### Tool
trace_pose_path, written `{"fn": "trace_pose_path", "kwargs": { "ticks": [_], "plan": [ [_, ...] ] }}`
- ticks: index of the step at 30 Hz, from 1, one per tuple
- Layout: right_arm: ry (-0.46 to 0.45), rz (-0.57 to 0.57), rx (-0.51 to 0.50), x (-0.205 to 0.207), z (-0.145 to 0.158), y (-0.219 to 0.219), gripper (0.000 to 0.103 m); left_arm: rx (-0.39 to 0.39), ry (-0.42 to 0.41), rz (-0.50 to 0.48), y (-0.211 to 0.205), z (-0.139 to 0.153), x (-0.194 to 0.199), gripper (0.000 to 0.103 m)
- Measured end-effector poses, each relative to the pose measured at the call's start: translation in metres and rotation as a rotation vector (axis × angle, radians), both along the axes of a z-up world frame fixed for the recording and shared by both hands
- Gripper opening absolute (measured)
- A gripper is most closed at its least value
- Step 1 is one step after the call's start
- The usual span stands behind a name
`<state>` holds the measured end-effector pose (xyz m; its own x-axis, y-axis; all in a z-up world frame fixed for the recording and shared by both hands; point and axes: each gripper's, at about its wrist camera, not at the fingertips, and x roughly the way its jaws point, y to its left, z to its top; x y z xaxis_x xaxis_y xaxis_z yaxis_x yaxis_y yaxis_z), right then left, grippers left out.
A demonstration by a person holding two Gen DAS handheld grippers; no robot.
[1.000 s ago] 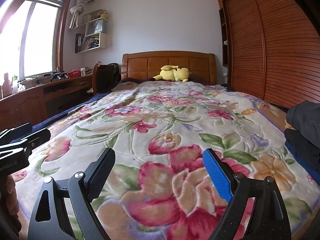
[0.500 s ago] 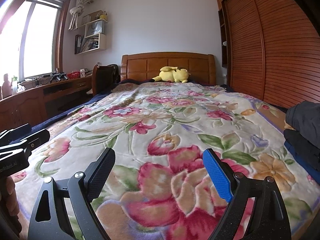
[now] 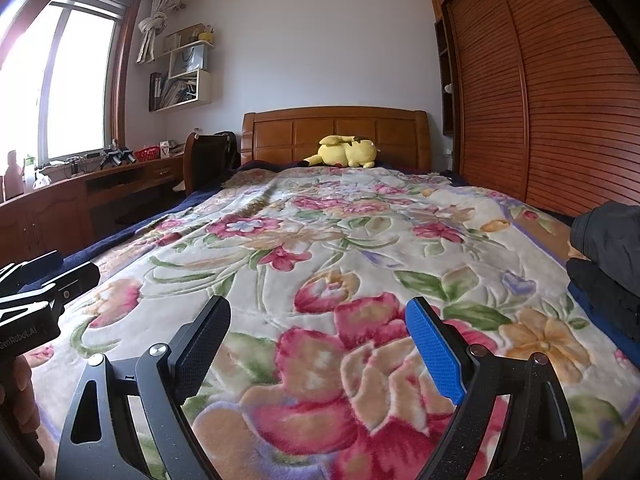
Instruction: Fold large clothes
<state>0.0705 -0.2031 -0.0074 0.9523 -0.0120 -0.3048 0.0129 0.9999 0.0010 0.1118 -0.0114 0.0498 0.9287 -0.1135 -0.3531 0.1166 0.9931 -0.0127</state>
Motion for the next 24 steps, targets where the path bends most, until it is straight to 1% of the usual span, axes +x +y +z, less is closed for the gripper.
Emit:
{"fn": "trace_pose_path", "kwargs": {
  "ticks": [24],
  "plan": [
    [-0.004, -0.001, 0.003, -0.0014, 0.0009, -0.001, 0.09, 0.003, -0.006, 0.003, 0.0027, 0.0013, -0.0006, 0.084]
  ]
}}
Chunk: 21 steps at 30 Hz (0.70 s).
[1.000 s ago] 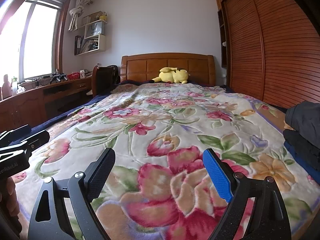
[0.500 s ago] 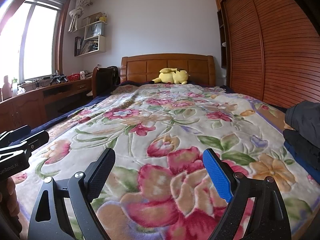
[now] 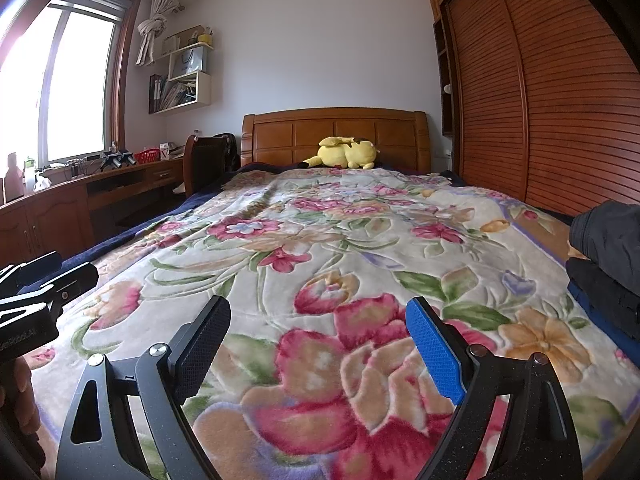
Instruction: Fold large clothes
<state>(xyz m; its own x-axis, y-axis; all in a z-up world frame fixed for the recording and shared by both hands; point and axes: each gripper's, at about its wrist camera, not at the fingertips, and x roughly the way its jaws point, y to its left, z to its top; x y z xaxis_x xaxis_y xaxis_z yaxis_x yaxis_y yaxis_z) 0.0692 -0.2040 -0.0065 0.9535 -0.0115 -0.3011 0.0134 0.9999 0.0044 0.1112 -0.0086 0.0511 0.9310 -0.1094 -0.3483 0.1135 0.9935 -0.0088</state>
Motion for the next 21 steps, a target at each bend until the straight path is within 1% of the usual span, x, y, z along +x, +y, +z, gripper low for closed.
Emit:
{"fn": "trace_pose_path", "kwargs": {
  "ticks": [21],
  "plan": [
    [-0.007, -0.006, 0.005, -0.0003, 0.0013, 0.0, 0.09, 0.001, -0.002, 0.0, 0.0004, 0.0004, -0.0004, 0.084]
  ]
}}
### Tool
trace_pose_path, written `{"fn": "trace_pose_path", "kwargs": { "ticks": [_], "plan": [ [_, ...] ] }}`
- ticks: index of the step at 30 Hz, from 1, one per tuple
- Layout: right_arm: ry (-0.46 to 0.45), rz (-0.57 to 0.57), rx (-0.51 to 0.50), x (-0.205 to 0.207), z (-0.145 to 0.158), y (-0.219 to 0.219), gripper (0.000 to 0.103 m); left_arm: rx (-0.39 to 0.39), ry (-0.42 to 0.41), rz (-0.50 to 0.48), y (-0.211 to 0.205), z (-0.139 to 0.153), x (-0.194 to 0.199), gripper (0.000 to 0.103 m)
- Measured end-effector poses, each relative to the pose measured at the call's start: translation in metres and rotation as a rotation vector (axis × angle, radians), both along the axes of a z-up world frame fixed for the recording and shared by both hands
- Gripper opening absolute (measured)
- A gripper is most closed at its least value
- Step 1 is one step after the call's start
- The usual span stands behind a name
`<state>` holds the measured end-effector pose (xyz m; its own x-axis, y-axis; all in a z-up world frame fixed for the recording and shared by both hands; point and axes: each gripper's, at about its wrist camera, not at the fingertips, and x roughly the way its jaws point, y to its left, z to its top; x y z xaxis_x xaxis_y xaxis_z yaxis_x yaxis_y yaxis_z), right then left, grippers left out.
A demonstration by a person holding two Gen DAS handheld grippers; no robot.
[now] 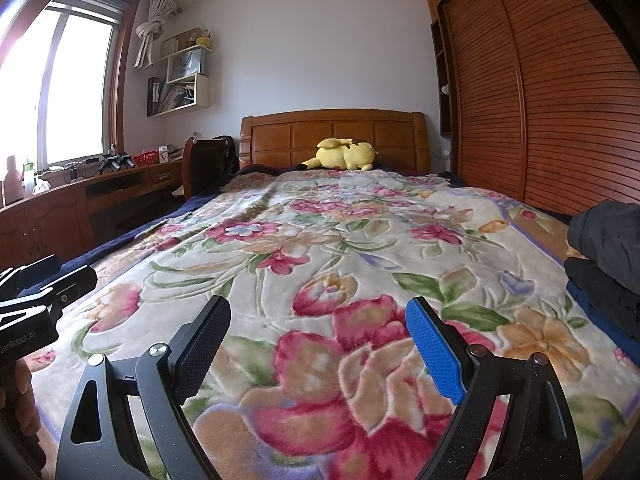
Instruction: Fold large clothes
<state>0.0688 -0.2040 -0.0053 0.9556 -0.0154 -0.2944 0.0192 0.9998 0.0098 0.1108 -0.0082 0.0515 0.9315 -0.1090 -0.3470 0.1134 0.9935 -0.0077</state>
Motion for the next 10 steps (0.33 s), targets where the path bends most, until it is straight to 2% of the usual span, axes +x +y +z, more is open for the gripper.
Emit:
{"fn": "trace_pose_path", "kwargs": {
  "ticks": [10],
  "plan": [
    [0.001, 0.0, 0.001, 0.0002, 0.0001, 0.0001, 0.09, 0.001, -0.001, -0.001, 0.0, -0.0001, -0.0001, 0.084]
  ]
}}
